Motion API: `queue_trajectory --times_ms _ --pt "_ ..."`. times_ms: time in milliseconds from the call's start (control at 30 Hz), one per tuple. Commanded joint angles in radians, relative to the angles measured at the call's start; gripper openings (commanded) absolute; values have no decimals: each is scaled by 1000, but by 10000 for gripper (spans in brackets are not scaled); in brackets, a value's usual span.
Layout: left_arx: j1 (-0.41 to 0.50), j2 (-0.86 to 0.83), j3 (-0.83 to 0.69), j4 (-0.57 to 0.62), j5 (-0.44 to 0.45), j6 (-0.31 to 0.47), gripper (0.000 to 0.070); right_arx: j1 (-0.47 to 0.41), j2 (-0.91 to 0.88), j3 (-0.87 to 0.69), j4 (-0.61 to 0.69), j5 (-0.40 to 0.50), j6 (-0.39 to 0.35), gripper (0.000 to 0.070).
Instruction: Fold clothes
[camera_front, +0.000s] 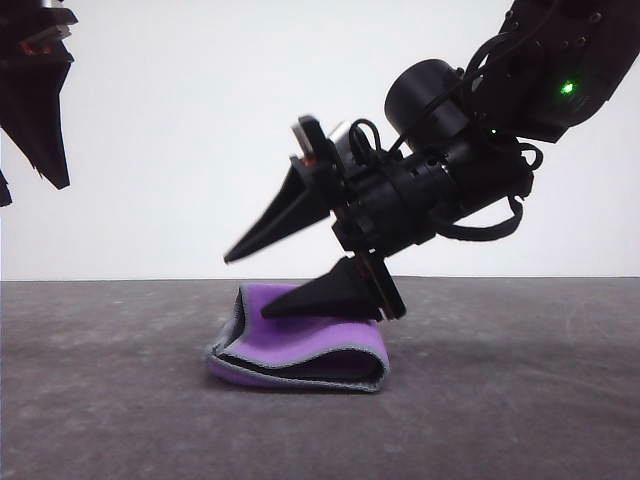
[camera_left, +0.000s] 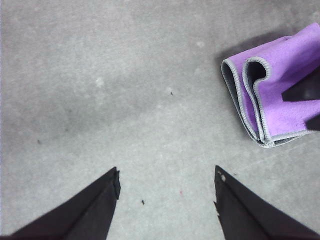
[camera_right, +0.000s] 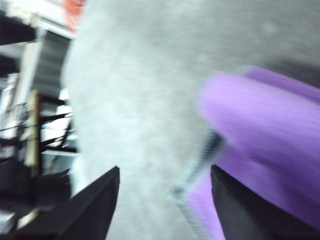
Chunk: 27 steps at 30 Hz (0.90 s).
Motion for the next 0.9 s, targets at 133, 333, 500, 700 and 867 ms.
queue_trajectory --times_ms 133,333,500,700,867 --pt "-2 6 11 9 2 1 364 -14 0 111 -68 -83 -83 384" --pt "-1 6 11 15 2 31 364 -90 -85 232 -479 205 -384 384" --pt "1 6 11 32 2 42 364 -185 -239 257 -740 524 -550 384" --pt "11 6 11 67 2 42 364 -324 -430 254 -955 659 -610 384" --pt "13 6 11 83 2 42 364 -409 -512 201 -1024 651 -632 384"
